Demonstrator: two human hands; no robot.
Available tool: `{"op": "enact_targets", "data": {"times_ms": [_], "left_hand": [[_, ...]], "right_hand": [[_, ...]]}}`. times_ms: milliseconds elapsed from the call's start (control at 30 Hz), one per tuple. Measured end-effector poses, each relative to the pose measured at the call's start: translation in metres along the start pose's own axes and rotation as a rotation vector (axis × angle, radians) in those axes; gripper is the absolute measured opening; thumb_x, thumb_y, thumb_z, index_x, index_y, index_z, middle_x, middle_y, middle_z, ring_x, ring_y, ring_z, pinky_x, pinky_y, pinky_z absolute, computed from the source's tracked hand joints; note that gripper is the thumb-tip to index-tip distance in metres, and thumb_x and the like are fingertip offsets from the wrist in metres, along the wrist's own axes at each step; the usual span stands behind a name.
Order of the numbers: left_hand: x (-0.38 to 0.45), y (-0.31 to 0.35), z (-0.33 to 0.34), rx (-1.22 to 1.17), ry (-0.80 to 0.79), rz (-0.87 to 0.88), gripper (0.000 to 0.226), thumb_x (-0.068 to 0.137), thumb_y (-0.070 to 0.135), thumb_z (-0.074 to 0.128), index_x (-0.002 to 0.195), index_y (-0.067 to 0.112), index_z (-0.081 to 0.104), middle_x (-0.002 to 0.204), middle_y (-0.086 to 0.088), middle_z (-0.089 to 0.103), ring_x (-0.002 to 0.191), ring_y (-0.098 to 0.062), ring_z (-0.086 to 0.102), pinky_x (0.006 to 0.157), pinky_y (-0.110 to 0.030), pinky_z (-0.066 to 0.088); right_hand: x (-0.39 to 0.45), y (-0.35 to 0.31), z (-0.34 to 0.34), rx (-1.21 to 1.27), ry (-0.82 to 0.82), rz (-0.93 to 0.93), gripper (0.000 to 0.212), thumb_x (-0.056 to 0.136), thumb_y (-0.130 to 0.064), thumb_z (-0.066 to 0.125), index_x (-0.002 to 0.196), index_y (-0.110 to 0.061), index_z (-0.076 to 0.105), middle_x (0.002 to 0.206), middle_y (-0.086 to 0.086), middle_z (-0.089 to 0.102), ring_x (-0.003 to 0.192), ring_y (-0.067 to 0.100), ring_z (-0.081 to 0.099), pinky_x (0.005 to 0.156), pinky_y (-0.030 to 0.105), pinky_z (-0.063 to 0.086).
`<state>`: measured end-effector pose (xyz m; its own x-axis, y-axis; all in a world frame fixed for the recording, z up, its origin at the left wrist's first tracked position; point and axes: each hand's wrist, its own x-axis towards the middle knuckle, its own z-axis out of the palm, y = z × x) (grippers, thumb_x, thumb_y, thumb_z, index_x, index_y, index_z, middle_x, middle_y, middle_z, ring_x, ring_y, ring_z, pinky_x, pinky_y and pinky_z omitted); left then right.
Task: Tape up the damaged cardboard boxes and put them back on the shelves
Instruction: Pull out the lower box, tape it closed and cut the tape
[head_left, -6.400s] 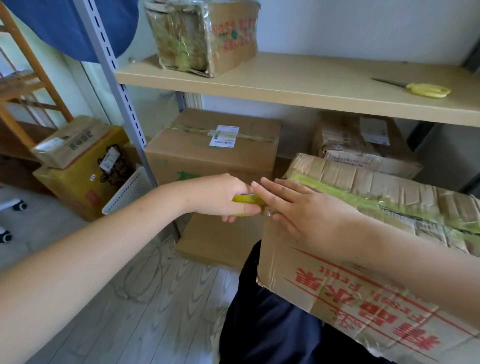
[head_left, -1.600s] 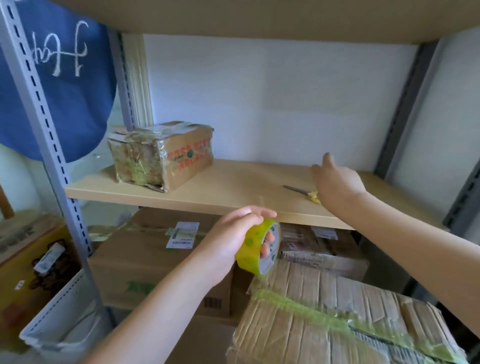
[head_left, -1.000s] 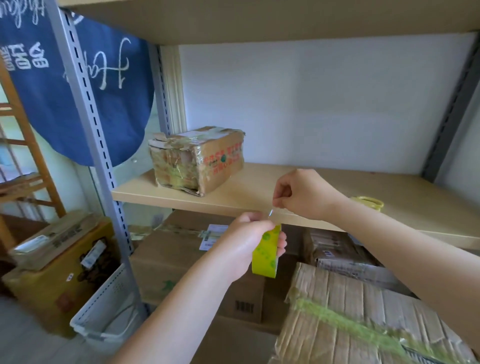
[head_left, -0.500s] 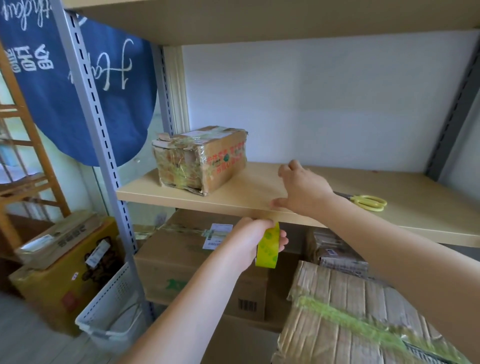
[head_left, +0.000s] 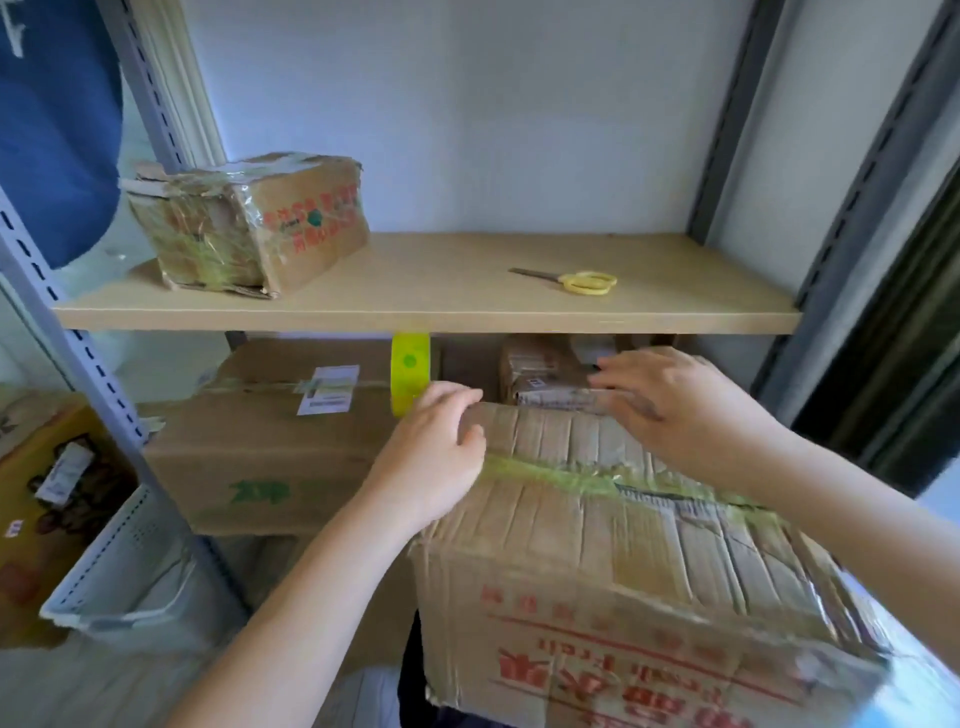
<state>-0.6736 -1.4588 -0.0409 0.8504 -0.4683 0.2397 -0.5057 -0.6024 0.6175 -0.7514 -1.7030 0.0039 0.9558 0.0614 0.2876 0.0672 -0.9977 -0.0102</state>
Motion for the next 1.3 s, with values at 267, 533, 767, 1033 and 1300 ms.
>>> {"op": "enact_targets", "data": {"times_ms": [267,533,767,1033,1300], "left_hand": [[0.009,0.001,0.035,0.037,-0.329,-0.421,0.071,0.106,0.047,0.028,0.159,0.008,-0.001,0.165,-0.017,0.008,0.149,-0.034,0.023,0.117,-0.041,0.023],[-0.002,-0.011,0.037,-0.282,-0.210,-0.541,0.052,0.105,0.045,0.039,0.146,0.014,0.048,0.146,-0.013,0.051,0.134,-0.031,0.047,0.114,-0.045,0.034],[-0.011,-0.013,0.030,-0.348,-0.197,-0.565,0.057,0.104,0.048,0.041,0.147,0.012,0.046,0.146,-0.015,0.050,0.135,-0.033,0.047,0.115,-0.049,0.033],[-0.017,-0.019,0.033,-0.319,-0.197,-0.553,0.057,0.103,0.050,0.041,0.149,0.016,0.044,0.147,-0.013,0.050,0.136,-0.030,0.046,0.114,-0.047,0.035],[-0.037,-0.035,0.034,-0.960,-0.285,-0.698,0.039,0.096,0.047,0.059,0.107,0.014,0.076,0.096,-0.012,0.076,0.081,-0.028,0.075,0.062,-0.035,0.060]], "right_hand": [[-0.097,0.045,0.038,0.575,-0.194,0.768,0.081,0.099,-0.052,0.043,0.158,-0.023,-0.003,0.165,0.004,0.004,0.149,0.024,0.020,0.116,0.032,0.020],[-0.118,0.037,0.039,1.241,-0.087,0.958,0.072,0.096,-0.049,0.054,0.153,-0.048,0.010,0.108,-0.003,0.057,0.069,0.016,0.074,0.054,0.030,0.060],[-0.159,0.011,0.024,1.376,-0.106,0.904,0.087,0.068,-0.084,0.060,0.145,-0.055,0.031,0.135,-0.002,0.060,0.104,0.021,0.070,0.078,0.040,0.060],[-0.181,-0.002,0.061,1.606,0.121,0.831,0.045,0.089,-0.070,0.047,0.133,-0.061,0.046,0.117,-0.010,0.071,0.100,0.019,0.072,0.083,0.043,0.059],[-0.145,0.032,0.052,1.583,0.030,0.930,0.046,0.092,-0.049,0.057,0.126,-0.017,0.057,0.098,0.014,0.074,0.079,0.028,0.075,0.059,0.032,0.057]]}}
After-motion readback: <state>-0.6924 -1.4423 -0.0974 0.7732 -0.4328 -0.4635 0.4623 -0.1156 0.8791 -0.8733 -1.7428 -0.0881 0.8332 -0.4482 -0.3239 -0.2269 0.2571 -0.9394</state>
